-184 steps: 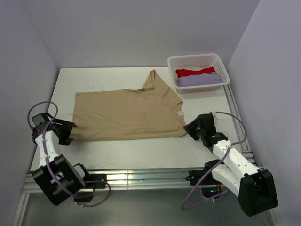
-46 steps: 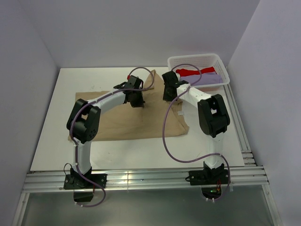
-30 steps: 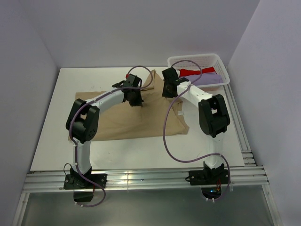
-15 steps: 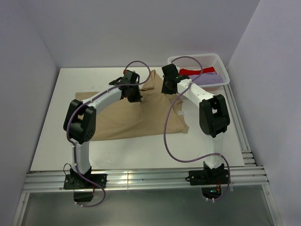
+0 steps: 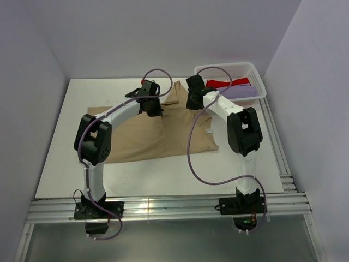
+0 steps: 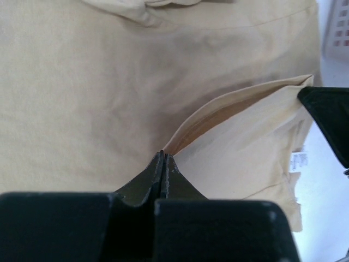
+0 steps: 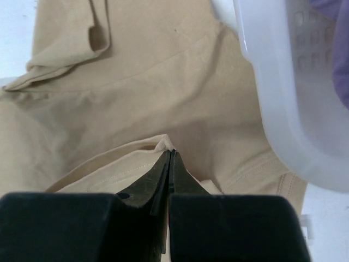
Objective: Roll the t-shirts
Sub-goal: Fold the tshirt
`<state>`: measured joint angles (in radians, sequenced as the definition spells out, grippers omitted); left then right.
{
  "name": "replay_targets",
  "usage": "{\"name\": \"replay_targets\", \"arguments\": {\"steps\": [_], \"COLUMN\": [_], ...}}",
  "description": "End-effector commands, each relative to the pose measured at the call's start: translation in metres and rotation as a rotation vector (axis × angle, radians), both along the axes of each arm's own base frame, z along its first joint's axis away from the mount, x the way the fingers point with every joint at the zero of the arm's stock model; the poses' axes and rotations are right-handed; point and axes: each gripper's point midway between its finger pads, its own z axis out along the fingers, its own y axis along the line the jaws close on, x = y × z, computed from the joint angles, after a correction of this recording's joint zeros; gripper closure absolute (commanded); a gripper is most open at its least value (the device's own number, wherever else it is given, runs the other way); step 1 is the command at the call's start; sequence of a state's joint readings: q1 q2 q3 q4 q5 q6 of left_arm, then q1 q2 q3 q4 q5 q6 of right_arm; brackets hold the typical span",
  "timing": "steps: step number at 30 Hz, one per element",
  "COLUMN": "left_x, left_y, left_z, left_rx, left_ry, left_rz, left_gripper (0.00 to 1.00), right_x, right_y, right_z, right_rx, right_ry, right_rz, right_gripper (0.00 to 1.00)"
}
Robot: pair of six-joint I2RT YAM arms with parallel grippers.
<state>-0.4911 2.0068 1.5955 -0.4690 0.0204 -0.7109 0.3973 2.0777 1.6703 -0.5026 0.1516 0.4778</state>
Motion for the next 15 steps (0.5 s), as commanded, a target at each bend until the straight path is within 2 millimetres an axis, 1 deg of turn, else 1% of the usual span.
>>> {"name": "replay_targets", "arguments": {"steps": [1,2,3,5,6,8,9,10,11,12,13,14,15], "left_x": [0.017,0.018,0.019,0.021,0.022,0.025,0.026,0.027,0.028,0.030,0.029,0.031,0.032], "left_y": [0.000,-0.001,0.000,-0.002,-0.003,-0.002,-0.001,-0.002,-0.001,0.002,0.003,0.008,0.013], "left_z": [0.001,-0.001,-0.004,-0.005,-0.006,-0.008,-0.011,-0.011,-0.012,-0.014,-0.013,-0.012,-0.004], "left_rx": [0.010,0.011,0.014,0.013,0.014,0.015,0.021,0.023,0.025,0.029,0.032,0.035,0.032], "left_ry": [-0.049,-0.051,-0.049,-0.052,-0.058,-0.060,-0.053,-0.054,-0.052,-0.047,-0.042,-0.041,-0.053], "left_rz": [-0.008,-0.007,-0.007,-0.010,-0.014,-0.015,-0.014,-0.016,-0.014,-0.011,-0.013,-0.002,0.003], "left_gripper": [1.00,1.00,1.00,0.98,0.96,0.94,0.91,0.90,0.89,0.86,0.84,0.81,0.75], "right_x": [0.020,0.020,0.021,0.022,0.022,0.020,0.020,0.017,0.015,0.013,0.009,0.007,0.005], "right_y": [-0.001,-0.001,-0.001,0.001,0.001,0.001,-0.001,-0.001,0.000,-0.001,-0.001,-0.001,0.001], "right_z": [0.010,0.008,0.006,0.007,0.010,0.011,0.018,0.016,0.019,0.027,0.025,0.028,0.039], "right_rx": [0.014,0.014,0.018,0.023,0.026,0.030,0.035,0.036,0.042,0.050,0.053,0.063,0.076], "right_ry": [-0.036,-0.031,-0.027,-0.032,-0.038,-0.041,-0.054,-0.054,-0.059,-0.073,-0.070,-0.075,-0.103], "right_rz": [-0.016,-0.017,-0.018,-0.017,-0.020,-0.020,-0.022,-0.019,-0.016,-0.014,-0.009,-0.003,0.014], "right_gripper": [1.00,0.96,0.89,0.83,0.75,0.69,0.64,0.62,0.61,0.59,0.58,0.58,0.58]}}
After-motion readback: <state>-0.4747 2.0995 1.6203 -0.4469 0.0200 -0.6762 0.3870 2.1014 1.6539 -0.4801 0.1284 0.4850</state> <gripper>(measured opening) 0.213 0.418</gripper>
